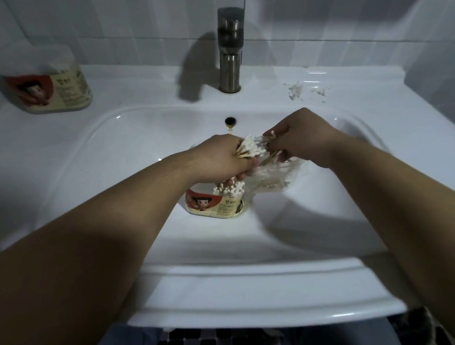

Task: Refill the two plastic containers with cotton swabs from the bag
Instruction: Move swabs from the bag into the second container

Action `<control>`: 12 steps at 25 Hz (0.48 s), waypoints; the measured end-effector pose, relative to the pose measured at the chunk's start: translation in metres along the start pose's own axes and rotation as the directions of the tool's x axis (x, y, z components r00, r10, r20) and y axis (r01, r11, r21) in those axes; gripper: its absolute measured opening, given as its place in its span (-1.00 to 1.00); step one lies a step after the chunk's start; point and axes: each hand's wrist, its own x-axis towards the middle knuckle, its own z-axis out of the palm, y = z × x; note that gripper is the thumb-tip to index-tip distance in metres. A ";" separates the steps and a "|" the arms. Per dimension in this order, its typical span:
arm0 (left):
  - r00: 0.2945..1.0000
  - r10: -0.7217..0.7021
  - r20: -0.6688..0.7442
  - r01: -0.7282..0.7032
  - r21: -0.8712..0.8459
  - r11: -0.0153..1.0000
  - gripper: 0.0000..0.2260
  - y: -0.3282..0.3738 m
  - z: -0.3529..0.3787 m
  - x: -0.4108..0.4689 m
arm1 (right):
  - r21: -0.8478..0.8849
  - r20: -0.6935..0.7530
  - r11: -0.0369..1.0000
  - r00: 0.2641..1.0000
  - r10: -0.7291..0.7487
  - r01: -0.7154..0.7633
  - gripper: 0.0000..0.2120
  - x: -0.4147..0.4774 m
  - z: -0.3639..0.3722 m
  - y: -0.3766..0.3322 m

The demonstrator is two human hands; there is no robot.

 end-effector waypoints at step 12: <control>0.998 -0.045 -0.050 0.041 -0.081 0.996 -0.86 -0.002 0.003 0.001 | 0.529 0.008 0.842 0.993 0.116 -0.102 -0.87 0.001 -0.005 -0.003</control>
